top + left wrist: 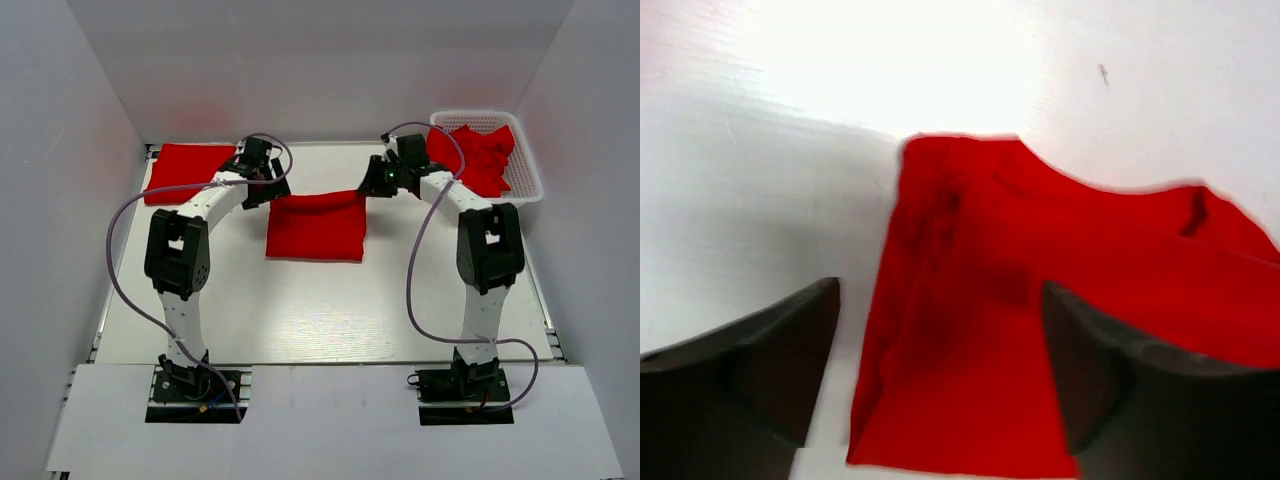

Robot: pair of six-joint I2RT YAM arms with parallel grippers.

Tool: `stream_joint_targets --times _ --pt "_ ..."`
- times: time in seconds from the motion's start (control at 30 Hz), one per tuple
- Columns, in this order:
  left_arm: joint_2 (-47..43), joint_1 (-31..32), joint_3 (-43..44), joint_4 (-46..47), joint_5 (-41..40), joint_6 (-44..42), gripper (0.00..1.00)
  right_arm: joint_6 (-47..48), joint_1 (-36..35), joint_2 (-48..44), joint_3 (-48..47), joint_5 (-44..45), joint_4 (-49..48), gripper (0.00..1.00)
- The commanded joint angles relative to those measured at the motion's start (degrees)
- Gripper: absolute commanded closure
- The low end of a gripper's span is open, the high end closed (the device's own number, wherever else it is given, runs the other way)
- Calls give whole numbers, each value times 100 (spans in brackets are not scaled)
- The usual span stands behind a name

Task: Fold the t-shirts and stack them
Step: Fold the long partially folded tshirt into a neat square, then smooth out wrinkles on the folded tshirt

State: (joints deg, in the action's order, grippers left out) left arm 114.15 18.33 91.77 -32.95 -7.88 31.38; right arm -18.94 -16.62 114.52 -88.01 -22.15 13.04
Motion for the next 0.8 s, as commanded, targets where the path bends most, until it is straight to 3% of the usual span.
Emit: stream_joint_targets --times 0.0,0.03,0.07,0.13,0.2,0.27,0.4,0.5,0.77 --pt "177 -233 525 315 -239 -79 0 -119 133 579 -628 142 -468 48" --pt "413 -294 909 315 -319 -131 0 -136 194 737 -1283 -16 -469 15" --pt "554 -364 1183 211 -372 -193 0 -119 212 1121 -1489 -26 -486 10" --pt "801 -435 1980 -105 -364 -280 0 -84 247 1318 -2105 -78 -329 10" --pt "899 -435 2065 -379 -363 -456 0 39 282 1302 -2327 -149 -100 10" --pt "601 -435 1593 4 -163 -675 0 241 247 803 -1603 -175 -370 10" --pt "-400 -383 -513 1526 795 -1202 0 303 265 19 -351 -158 -829 10" --pt "-832 -330 -1089 2081 1227 -1475 0 479 238 -368 151 -70 -733 10" --pt "-210 -277 -634 2082 1509 -1635 2 523 230 -528 688 -88 -742 10"
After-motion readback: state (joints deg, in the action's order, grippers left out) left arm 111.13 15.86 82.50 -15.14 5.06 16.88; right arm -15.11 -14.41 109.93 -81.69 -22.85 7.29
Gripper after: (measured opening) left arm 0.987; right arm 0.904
